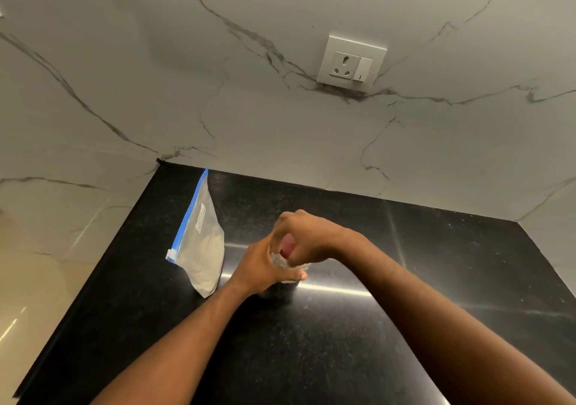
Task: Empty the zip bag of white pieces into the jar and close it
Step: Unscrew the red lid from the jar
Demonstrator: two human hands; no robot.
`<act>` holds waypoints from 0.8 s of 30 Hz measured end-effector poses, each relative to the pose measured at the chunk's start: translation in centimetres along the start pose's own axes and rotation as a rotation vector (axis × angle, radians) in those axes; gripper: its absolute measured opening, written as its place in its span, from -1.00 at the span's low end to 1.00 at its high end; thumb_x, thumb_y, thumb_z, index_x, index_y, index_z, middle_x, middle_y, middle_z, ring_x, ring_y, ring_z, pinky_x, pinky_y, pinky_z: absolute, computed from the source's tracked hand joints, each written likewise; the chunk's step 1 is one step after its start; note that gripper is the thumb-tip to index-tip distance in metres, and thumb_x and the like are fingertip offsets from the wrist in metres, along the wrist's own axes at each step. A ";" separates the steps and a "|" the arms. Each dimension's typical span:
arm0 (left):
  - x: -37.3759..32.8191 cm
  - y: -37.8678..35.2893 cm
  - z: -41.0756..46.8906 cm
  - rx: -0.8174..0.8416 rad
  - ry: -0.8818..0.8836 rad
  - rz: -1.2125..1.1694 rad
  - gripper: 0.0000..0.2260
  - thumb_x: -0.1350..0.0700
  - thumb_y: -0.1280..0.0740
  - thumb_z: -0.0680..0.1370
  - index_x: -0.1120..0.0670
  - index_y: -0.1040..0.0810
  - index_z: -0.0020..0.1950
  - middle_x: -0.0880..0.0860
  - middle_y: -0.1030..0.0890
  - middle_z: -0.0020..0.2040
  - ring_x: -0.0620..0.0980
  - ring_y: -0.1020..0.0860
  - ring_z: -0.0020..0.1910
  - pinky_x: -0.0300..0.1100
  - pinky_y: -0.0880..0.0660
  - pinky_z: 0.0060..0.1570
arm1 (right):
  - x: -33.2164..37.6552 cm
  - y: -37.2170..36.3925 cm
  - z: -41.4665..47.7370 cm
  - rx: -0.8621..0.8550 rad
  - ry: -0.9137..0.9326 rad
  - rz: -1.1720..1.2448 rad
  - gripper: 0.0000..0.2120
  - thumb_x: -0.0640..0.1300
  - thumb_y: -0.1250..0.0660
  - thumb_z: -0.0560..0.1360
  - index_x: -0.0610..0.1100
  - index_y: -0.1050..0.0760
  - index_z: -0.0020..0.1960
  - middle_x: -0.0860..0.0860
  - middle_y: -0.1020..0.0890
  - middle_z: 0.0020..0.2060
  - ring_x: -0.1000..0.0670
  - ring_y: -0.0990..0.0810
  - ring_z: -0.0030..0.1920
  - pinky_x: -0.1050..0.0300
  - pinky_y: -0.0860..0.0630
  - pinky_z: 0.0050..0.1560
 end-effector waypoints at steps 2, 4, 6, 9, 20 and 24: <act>0.1 0.1 -0.1 0.004 0.013 -0.047 -0.23 -0.48 -0.62 0.13 -0.61 -0.35 0.25 -0.61 -0.54 0.13 -0.60 -0.52 0.09 -0.53 -0.52 -0.14 | -1.6 0.8 0.0 -0.081 -0.136 0.015 -0.51 0.21 -0.47 0.46 0.08 -0.54 0.34 -0.01 -0.50 0.28 -0.12 -0.54 0.24 0.00 -0.57 0.09; 0.3 0.1 -0.2 0.004 0.040 -0.079 -0.20 -0.45 -0.64 0.13 -0.60 -0.35 0.28 -0.56 -0.57 0.15 -0.46 -0.60 0.09 -0.43 -0.56 -0.01 | -3.1 0.8 0.0 -0.093 -0.298 -0.117 -0.33 0.42 -0.34 0.47 0.02 -0.46 0.40 -0.05 -0.57 0.25 -0.10 -0.60 0.11 0.03 -0.57 -0.01; 0.3 0.2 -0.3 0.001 0.052 -0.073 -0.19 -0.48 -0.62 0.09 -0.62 -0.33 0.25 -0.57 -0.58 0.12 -0.43 -0.60 0.07 -0.47 -0.49 -0.05 | -3.2 0.1 0.2 -0.047 -0.341 -0.123 -0.34 0.41 -0.33 0.49 -0.02 -0.46 0.39 -0.06 -0.64 0.20 -0.06 -0.58 0.01 0.08 -0.53 -0.09; 0.6 0.1 -0.2 -0.001 0.066 -0.060 -0.23 -0.51 -0.60 0.07 -0.64 -0.31 0.19 -0.50 -0.59 0.04 -0.47 -0.57 0.04 -0.51 -0.43 -0.08 | -1.4 -0.4 0.4 0.070 -0.207 -0.121 -0.34 0.14 -0.52 0.46 0.06 -0.40 0.49 -0.04 -0.54 0.29 -0.06 -0.53 0.13 0.07 -0.54 0.02; 0.4 0.1 -0.3 0.014 0.036 -0.099 -0.11 -0.39 -0.67 0.12 -0.42 -0.40 0.40 -0.41 -0.63 0.16 -0.45 -0.56 0.14 -0.43 -0.48 0.03 | -2.9 1.2 -0.4 -0.055 -0.399 -0.248 -0.19 0.55 -0.23 0.44 -0.05 -0.46 0.40 -0.11 -0.65 0.17 -0.15 -0.66 0.09 -0.06 -0.64 0.06; 0.4 -0.1 -0.2 0.018 0.065 -0.050 -0.04 -0.49 -0.60 0.07 -0.32 -0.41 0.41 -0.32 -0.61 0.18 -0.31 -0.58 0.14 -0.32 -0.48 0.11 | -1.0 0.4 0.5 0.001 -0.248 -0.232 -0.43 0.23 -0.44 0.47 0.01 -0.52 0.40 -0.04 -0.61 0.14 -0.04 -0.60 0.05 0.08 -0.60 -0.01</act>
Point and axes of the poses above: each hand's wrist, its own z-axis towards the middle knuckle, its own y-axis out of the back of the hand, x = y × z, the point moved 10 cm from there along z, towards the middle knuckle
